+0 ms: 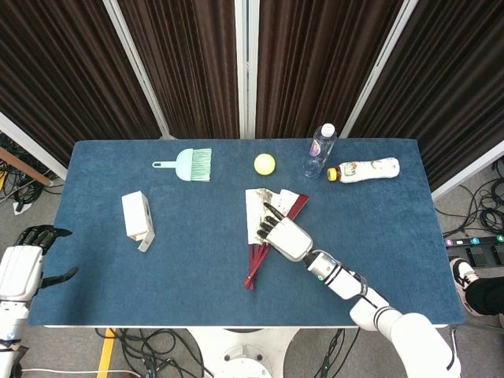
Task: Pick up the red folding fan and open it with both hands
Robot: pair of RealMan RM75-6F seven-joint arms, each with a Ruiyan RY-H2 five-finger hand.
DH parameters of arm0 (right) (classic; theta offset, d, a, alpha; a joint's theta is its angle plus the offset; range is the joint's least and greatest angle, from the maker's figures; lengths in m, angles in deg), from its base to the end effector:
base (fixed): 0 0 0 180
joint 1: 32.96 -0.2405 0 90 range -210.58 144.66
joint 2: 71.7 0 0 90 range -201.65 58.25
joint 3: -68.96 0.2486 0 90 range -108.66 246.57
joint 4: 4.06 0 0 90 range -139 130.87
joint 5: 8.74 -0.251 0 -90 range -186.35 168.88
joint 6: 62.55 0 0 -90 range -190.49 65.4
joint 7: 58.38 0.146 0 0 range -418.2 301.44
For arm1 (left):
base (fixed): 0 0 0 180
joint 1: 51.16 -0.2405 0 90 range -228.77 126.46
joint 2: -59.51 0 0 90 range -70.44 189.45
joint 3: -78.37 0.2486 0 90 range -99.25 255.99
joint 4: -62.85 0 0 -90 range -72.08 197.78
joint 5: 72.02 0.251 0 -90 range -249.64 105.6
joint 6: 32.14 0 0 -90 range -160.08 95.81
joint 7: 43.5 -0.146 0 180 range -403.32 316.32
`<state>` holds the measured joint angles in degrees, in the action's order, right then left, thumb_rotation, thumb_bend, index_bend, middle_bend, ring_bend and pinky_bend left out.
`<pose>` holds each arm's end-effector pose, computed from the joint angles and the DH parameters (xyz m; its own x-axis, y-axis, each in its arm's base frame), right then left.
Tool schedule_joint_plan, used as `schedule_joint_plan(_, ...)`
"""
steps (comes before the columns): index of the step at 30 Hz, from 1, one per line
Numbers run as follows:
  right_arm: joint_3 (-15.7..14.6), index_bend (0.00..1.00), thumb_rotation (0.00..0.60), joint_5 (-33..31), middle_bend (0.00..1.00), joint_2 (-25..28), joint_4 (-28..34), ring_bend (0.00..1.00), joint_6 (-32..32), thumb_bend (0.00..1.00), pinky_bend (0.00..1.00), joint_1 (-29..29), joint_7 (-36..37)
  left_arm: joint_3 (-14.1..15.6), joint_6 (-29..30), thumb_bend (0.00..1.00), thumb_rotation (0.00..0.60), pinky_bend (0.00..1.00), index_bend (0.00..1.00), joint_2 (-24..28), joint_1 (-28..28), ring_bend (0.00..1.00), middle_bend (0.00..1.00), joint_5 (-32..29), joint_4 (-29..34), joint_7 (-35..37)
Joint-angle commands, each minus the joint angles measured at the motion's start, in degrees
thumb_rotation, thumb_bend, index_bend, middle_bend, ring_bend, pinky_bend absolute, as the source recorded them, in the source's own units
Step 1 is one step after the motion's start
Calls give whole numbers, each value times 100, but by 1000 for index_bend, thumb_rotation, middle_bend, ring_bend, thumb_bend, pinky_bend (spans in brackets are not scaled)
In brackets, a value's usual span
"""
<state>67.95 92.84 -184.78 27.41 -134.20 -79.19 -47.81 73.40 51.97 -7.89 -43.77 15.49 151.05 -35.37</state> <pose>-0.1653 -0.3642 -0.1172 0.5627 0.0810 0.8227 -0.5073 -0.7519 0.4210 -0.3155 0.2099 0.1089 0.2748 -0.0262 0.9612 0.9581 -0.0761 -0.2760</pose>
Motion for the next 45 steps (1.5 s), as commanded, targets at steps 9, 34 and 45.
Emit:
schedule_joint_plan(9, 599, 854, 600, -223, 662, 2199, 2695, 425, 512, 660, 198, -1069, 584, -748, -1189, 52, 600, 240, 262, -738, 1373, 208, 294, -215, -392, 2924)
schedule_joint_plan(34, 1805, 827, 600, -1523, 661, 2412, 3893, 427, 1290, 656, 166, -1776, -1560, -1048, -3053, 53, 600, 241, 223, -1720, 3128, 207, 245, -802, -212, 4119)
schedule_joint_plan(45, 2186, 815, 600, -2109, 661, 2014, 3795, 431, 1266, 654, 145, -2018, -2827, -1195, -3346, 51, 600, 242, 252, -1859, 3265, 207, 251, -1512, -34, 3779)
